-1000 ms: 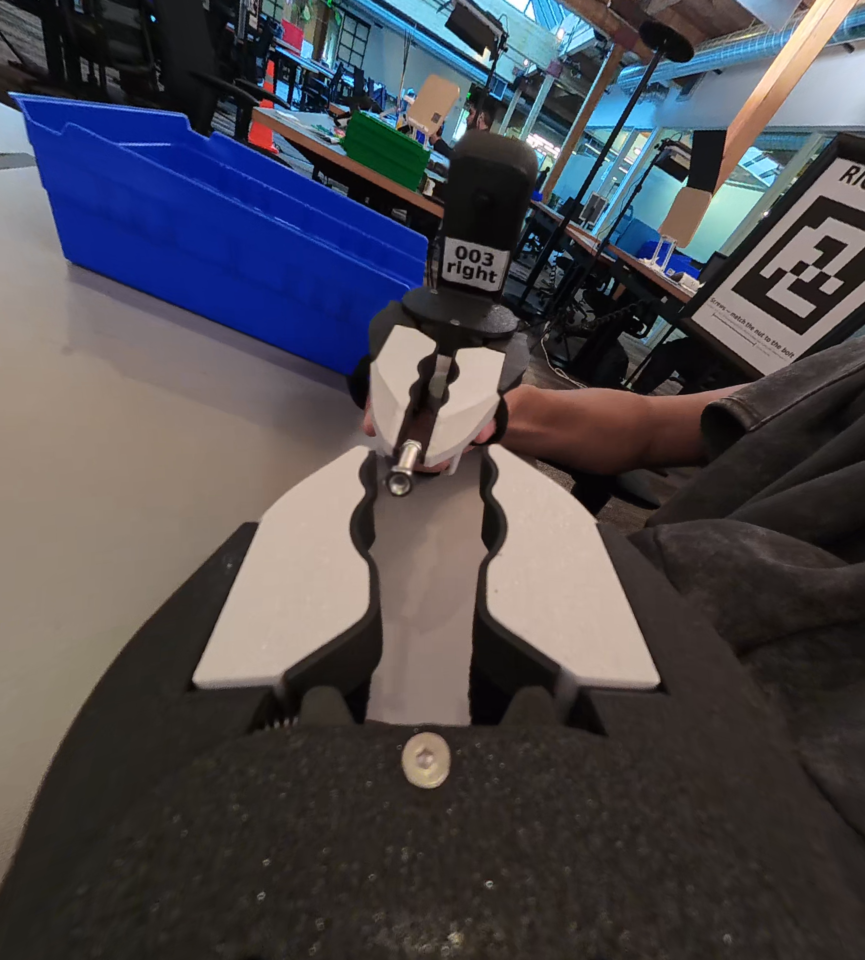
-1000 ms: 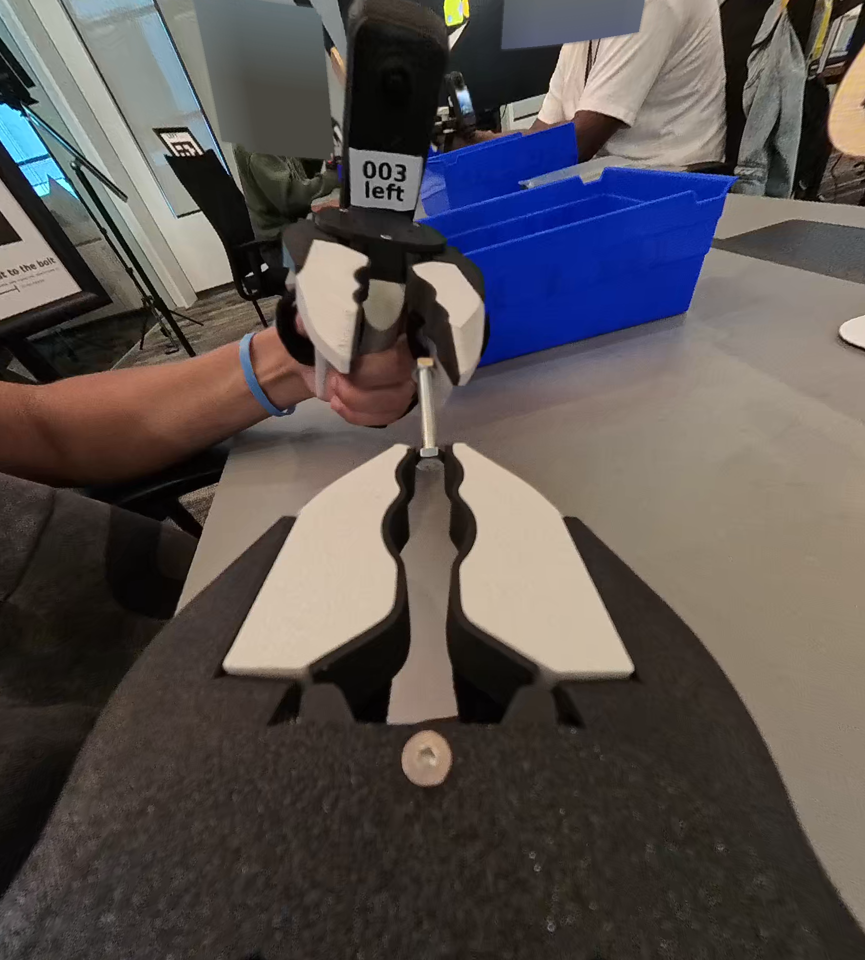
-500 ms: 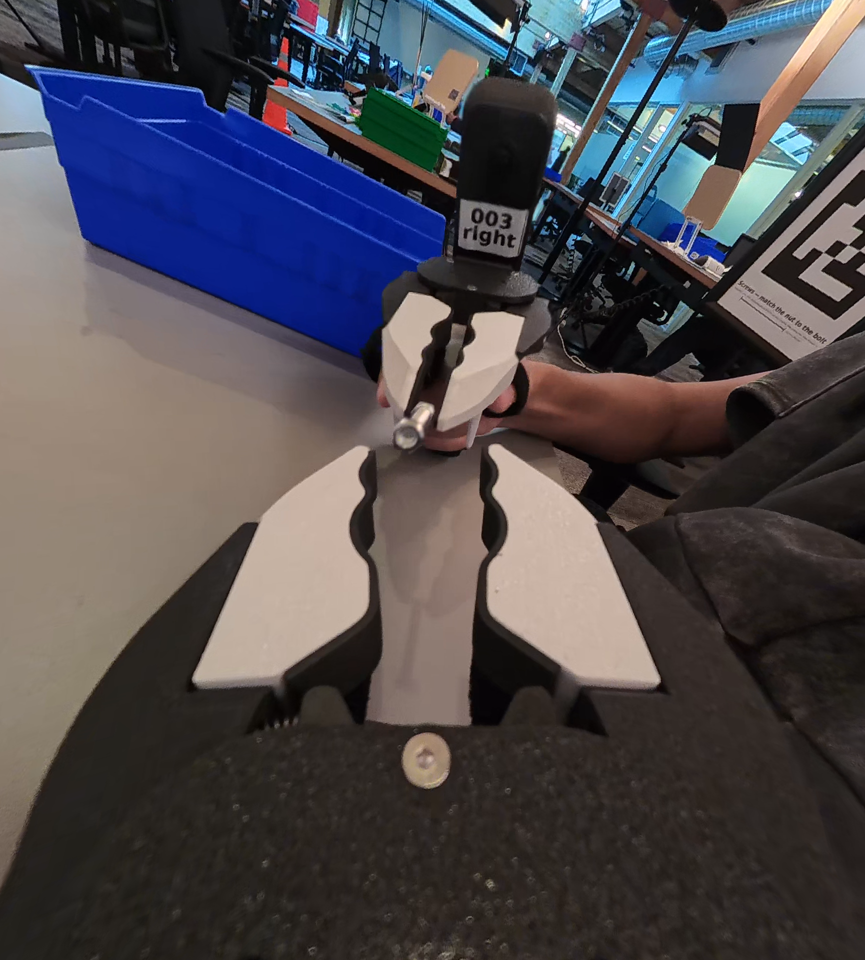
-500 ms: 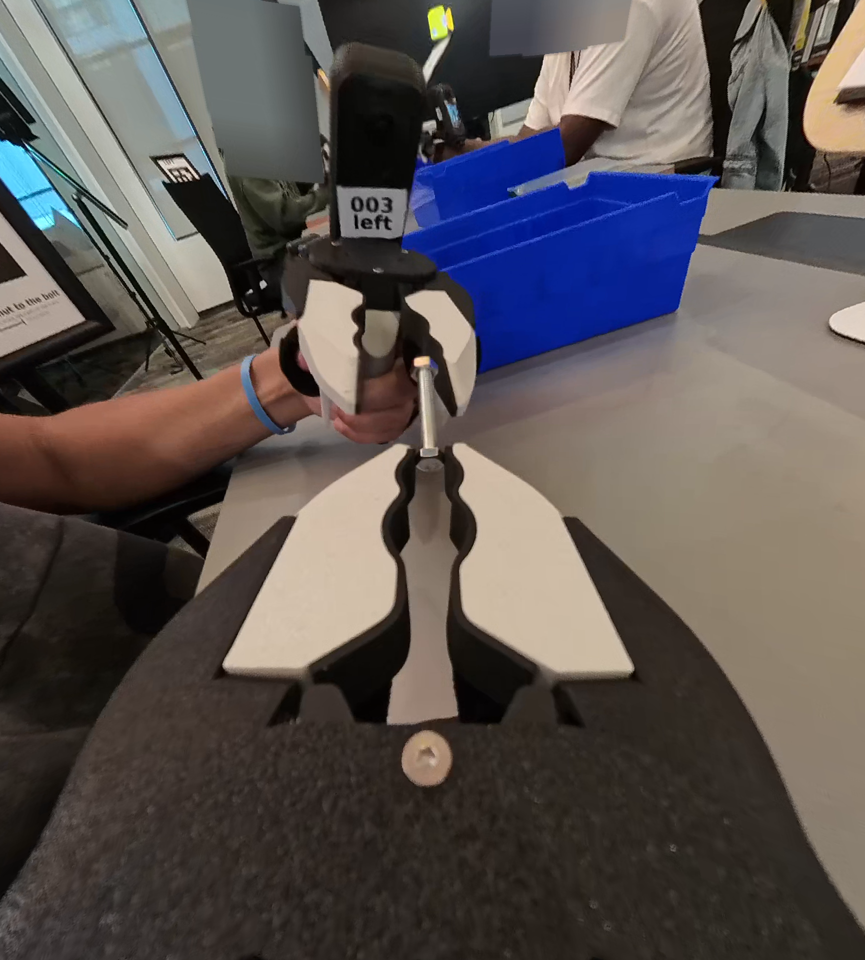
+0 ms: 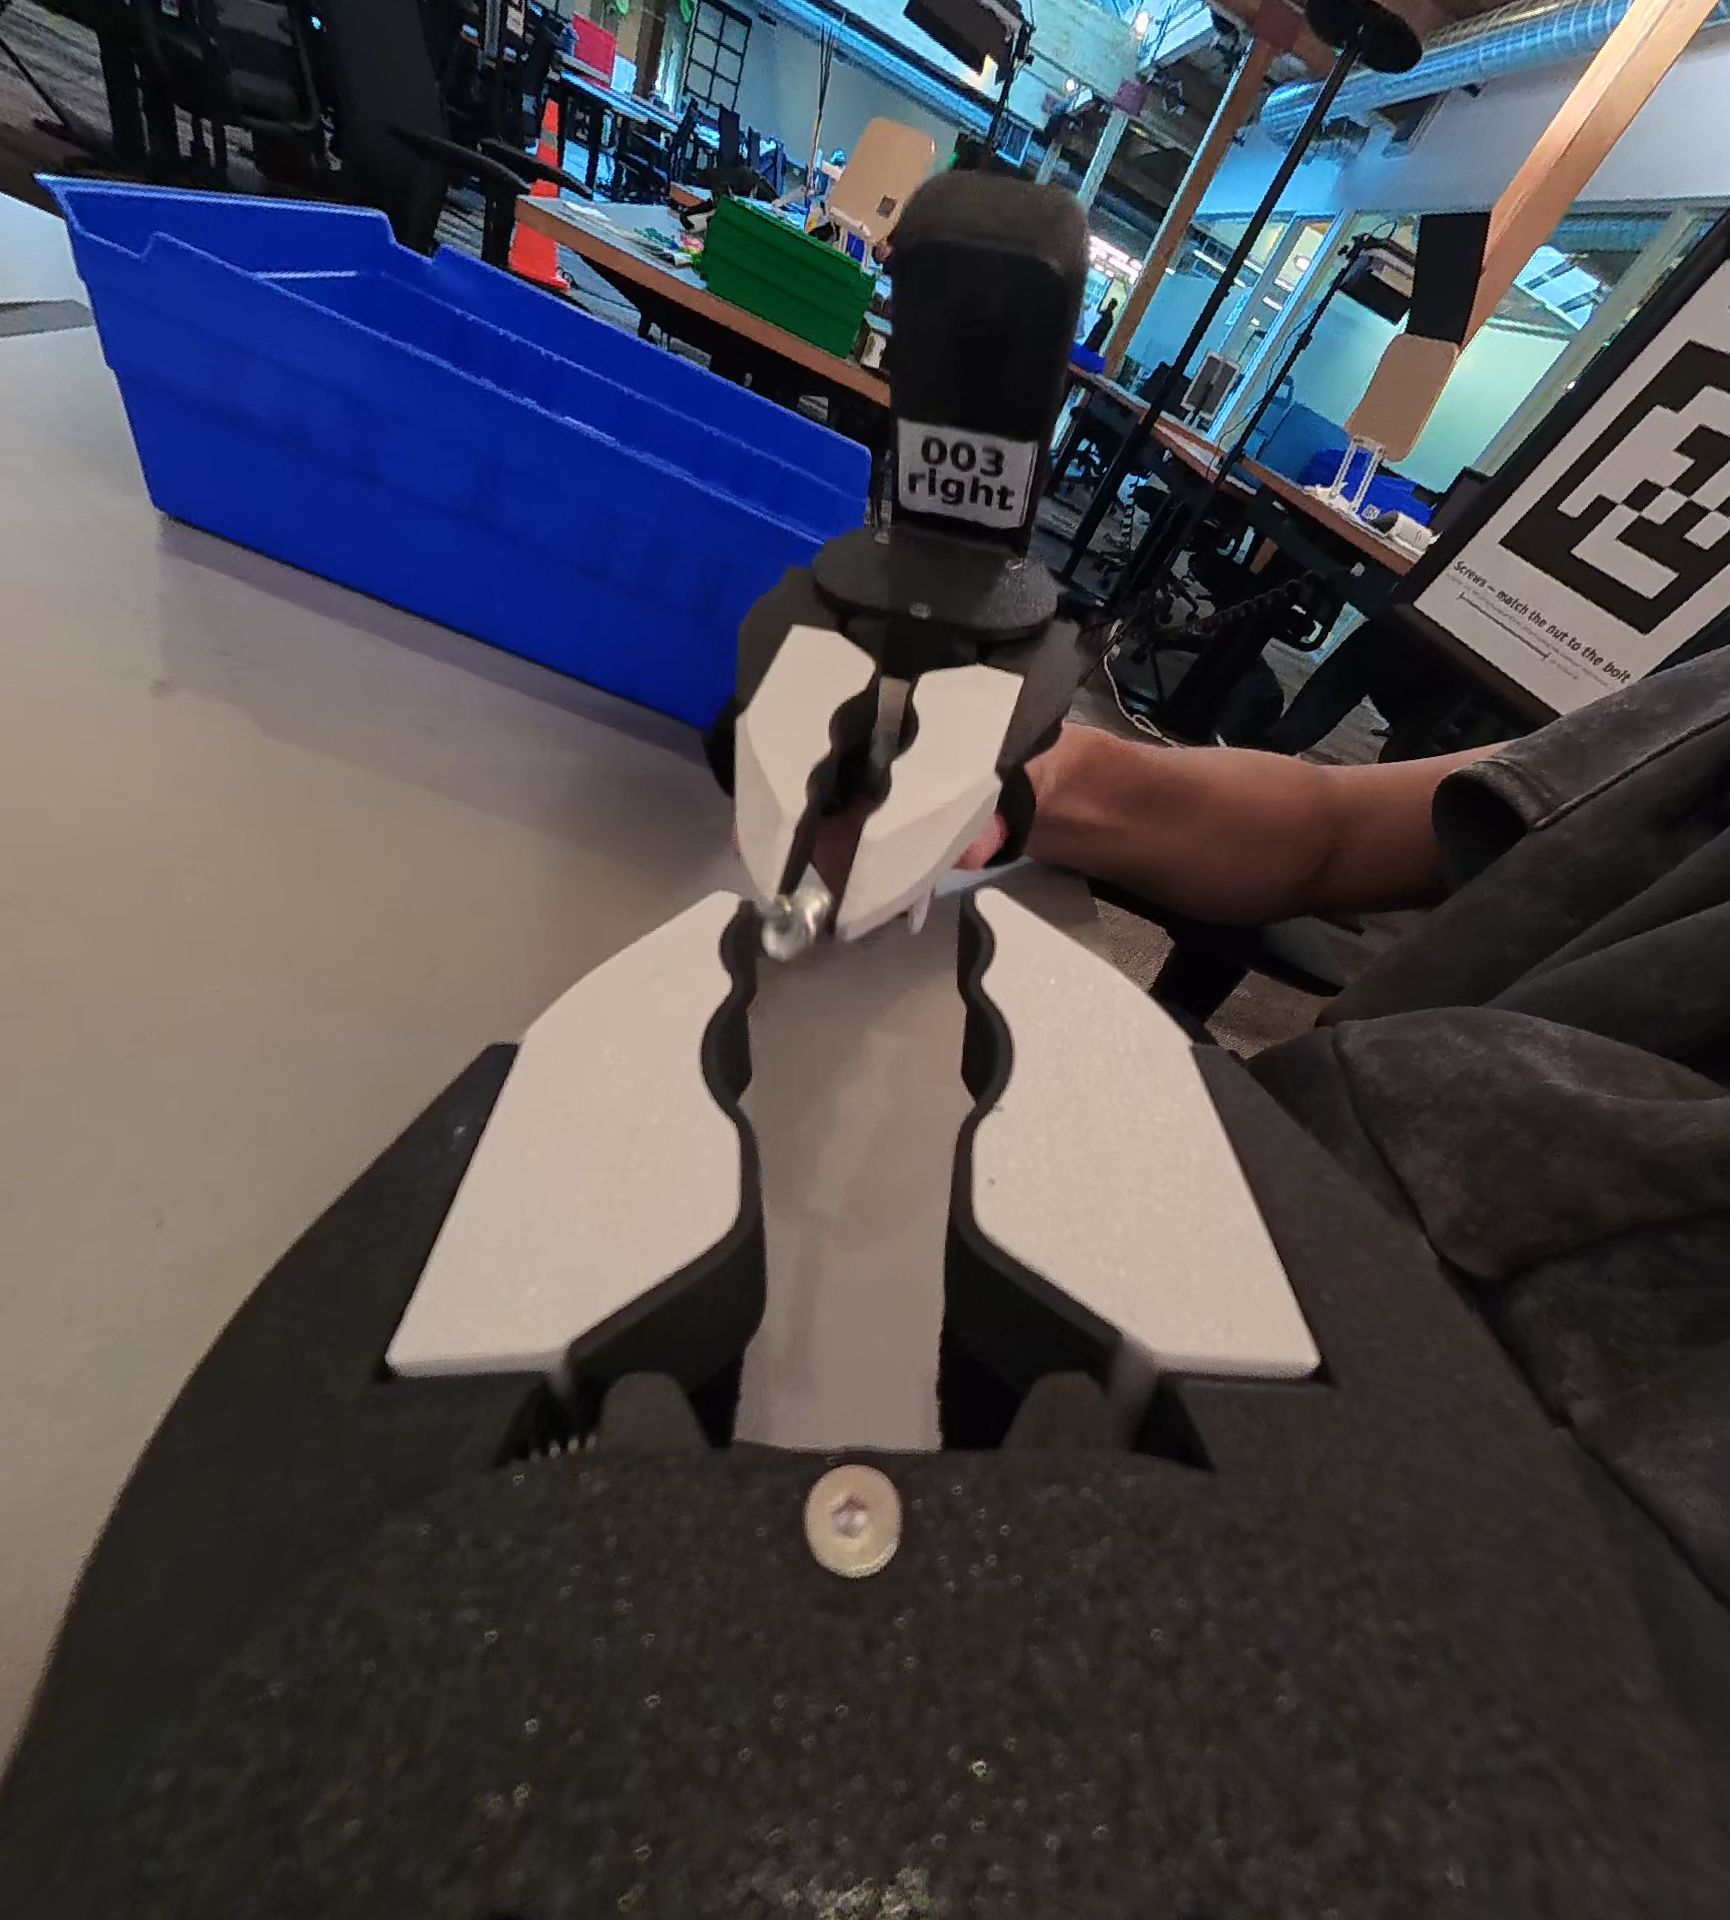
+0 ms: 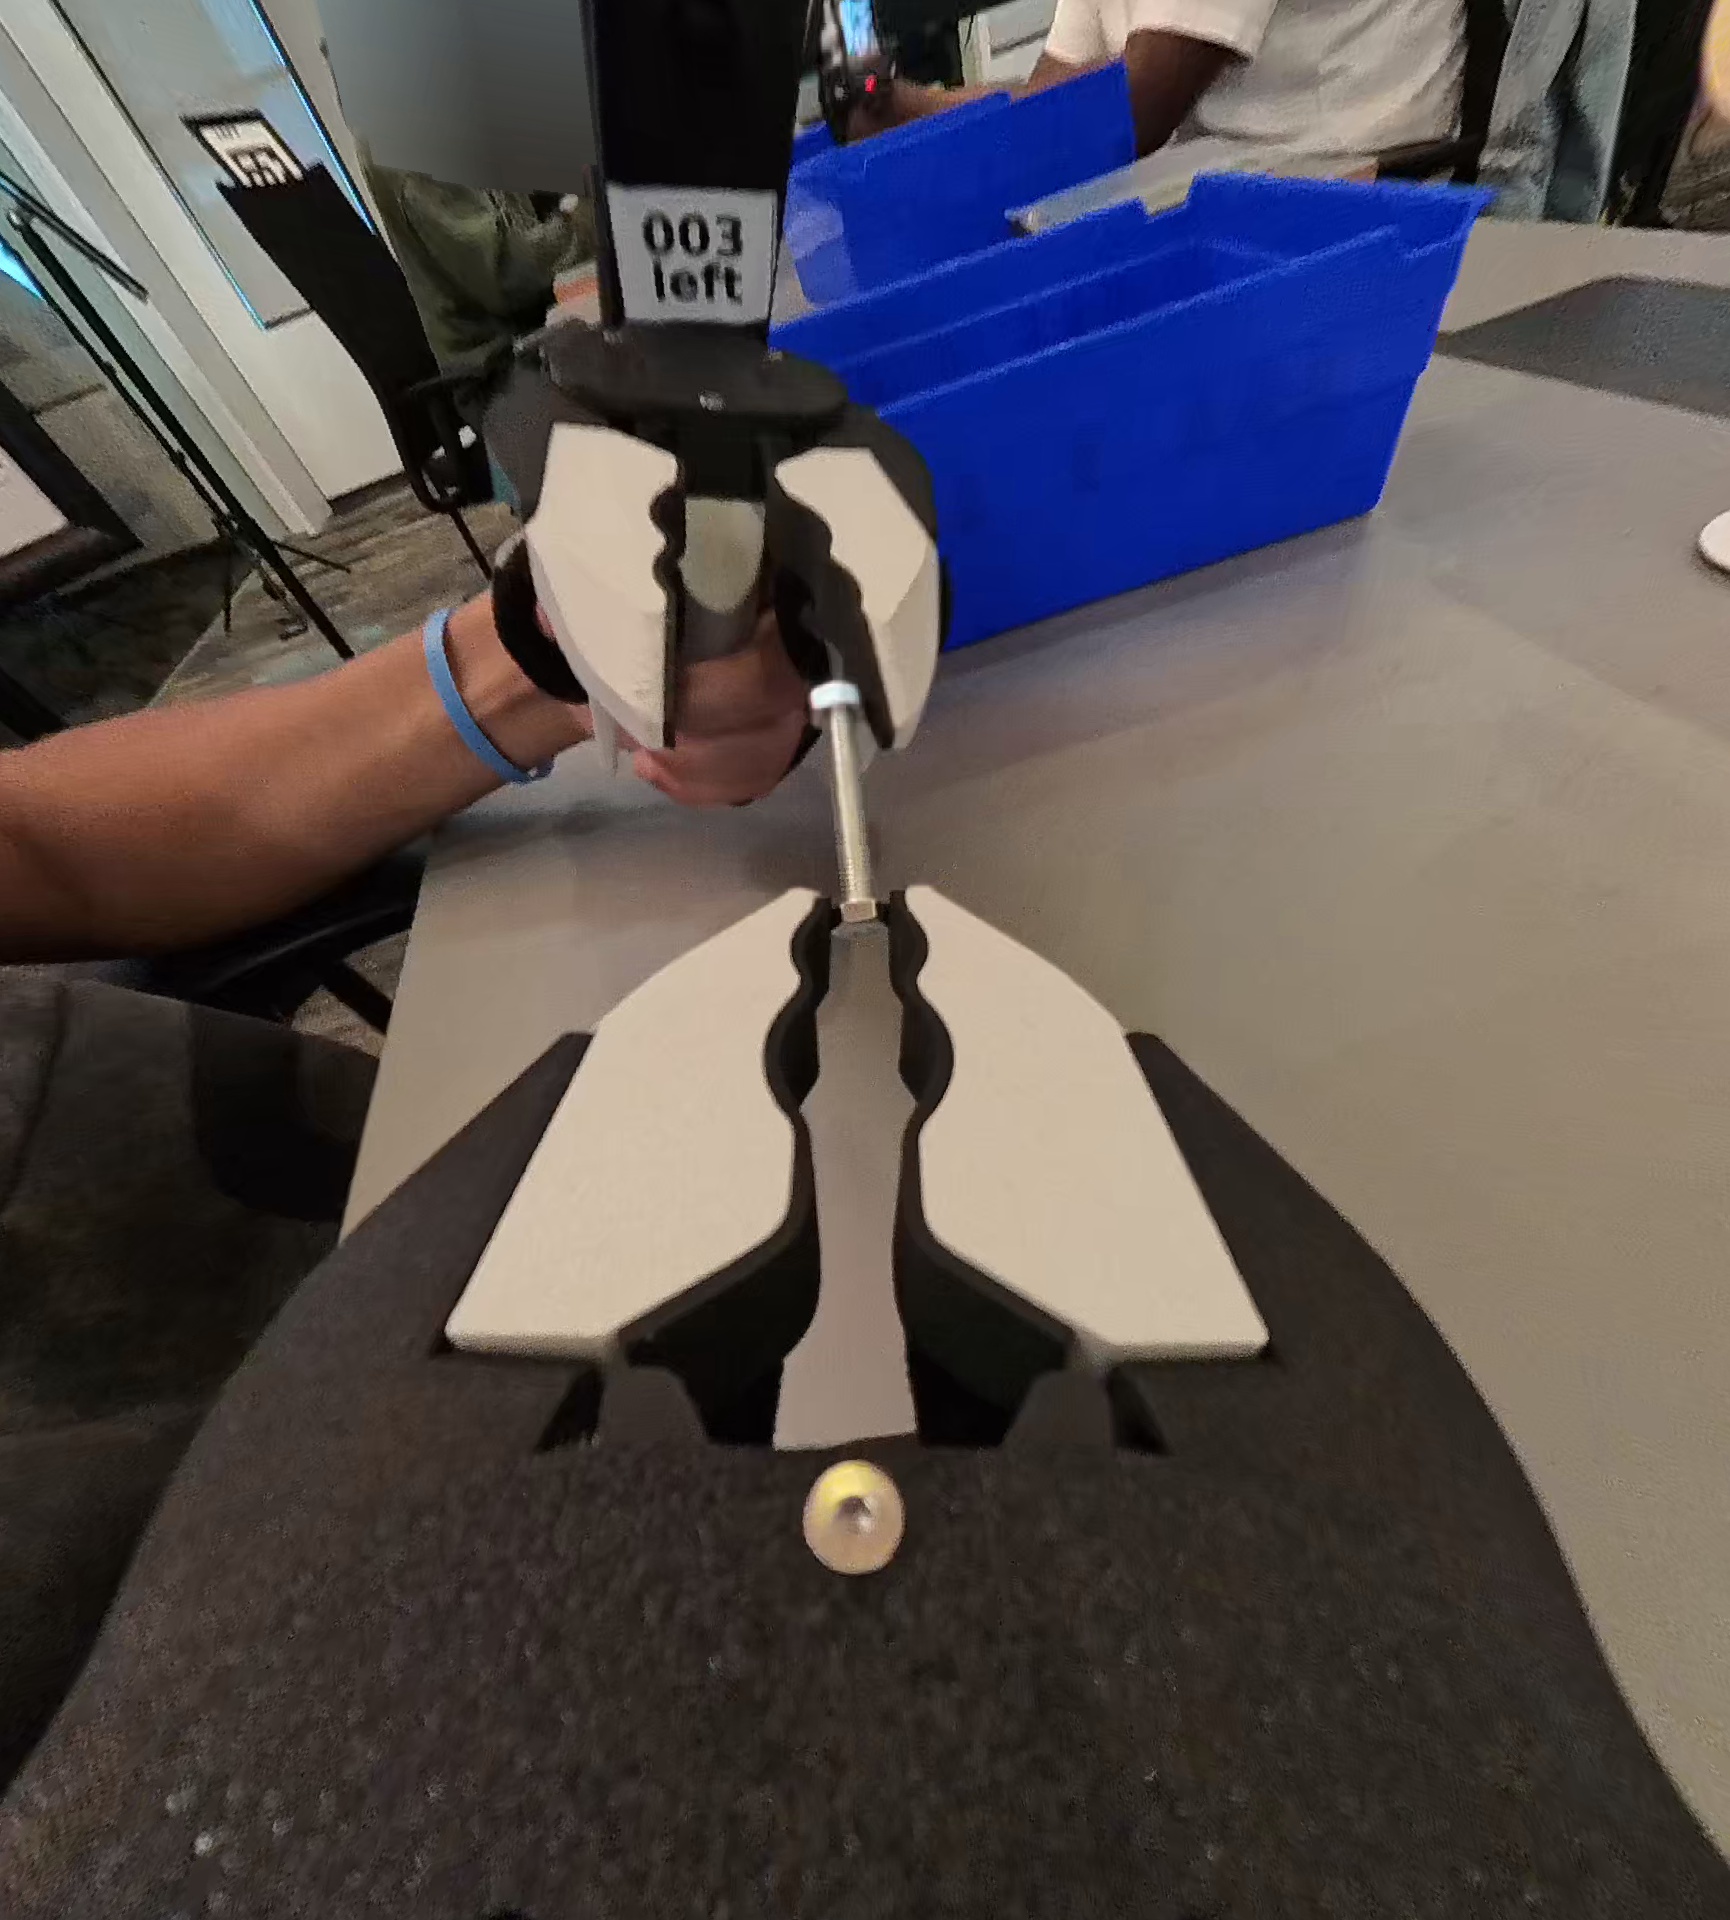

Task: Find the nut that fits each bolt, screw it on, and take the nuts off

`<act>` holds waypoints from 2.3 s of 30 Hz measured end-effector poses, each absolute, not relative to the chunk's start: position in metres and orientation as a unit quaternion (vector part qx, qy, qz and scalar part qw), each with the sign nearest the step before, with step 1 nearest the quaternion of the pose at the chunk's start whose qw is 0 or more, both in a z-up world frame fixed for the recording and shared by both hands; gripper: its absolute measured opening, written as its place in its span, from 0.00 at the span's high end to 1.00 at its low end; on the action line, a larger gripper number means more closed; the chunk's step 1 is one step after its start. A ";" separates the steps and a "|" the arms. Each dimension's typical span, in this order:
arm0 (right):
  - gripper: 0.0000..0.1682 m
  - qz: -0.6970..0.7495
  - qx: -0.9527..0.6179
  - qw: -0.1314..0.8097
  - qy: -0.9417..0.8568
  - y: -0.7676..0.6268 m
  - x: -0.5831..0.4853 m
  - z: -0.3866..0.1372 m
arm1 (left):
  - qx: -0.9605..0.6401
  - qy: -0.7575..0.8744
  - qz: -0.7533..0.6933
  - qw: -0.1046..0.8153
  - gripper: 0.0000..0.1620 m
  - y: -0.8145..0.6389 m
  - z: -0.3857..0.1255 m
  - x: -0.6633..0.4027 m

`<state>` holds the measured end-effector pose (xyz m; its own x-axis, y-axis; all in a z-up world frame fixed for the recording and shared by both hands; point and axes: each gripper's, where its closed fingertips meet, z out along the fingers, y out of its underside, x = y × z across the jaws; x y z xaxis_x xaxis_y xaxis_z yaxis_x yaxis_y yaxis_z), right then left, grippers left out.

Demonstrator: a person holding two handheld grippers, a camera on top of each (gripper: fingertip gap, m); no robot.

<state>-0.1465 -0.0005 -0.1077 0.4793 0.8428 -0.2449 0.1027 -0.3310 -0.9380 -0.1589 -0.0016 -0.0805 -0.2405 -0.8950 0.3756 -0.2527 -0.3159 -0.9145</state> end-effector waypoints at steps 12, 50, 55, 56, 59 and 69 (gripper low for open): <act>0.94 0.390 -0.721 0.466 -0.333 -0.002 -0.149 -0.109 | -0.552 0.518 -0.594 0.272 0.78 -0.002 -0.081 -0.158; 0.94 0.391 -0.720 0.459 -0.344 -0.005 -0.156 -0.104 | -0.542 0.516 -0.606 0.272 0.78 -0.004 -0.075 -0.161; 0.94 0.399 -0.706 0.486 -0.324 0.001 -0.145 -0.081 | -0.542 0.514 -0.607 0.272 0.78 -0.003 -0.074 -0.162; 0.94 0.398 -0.711 0.480 -0.325 0.001 -0.146 -0.086 | -0.542 0.514 -0.606 0.273 0.78 -0.003 -0.074 -0.162; 0.94 0.389 -0.725 0.455 -0.339 -0.002 -0.153 -0.107 | -0.542 0.516 -0.605 0.273 0.78 -0.003 -0.074 -0.162; 0.94 0.389 -0.724 0.458 -0.339 -0.002 -0.151 -0.101 | -0.542 0.517 -0.604 0.271 0.77 -0.005 -0.076 -0.160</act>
<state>-0.1508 -0.0018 -0.1007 0.4673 0.8475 -0.2517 0.1347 -0.3496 -0.9272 -0.1601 -0.0050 -0.0758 -0.2655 -0.8882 0.3749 -0.2339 -0.3179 -0.9188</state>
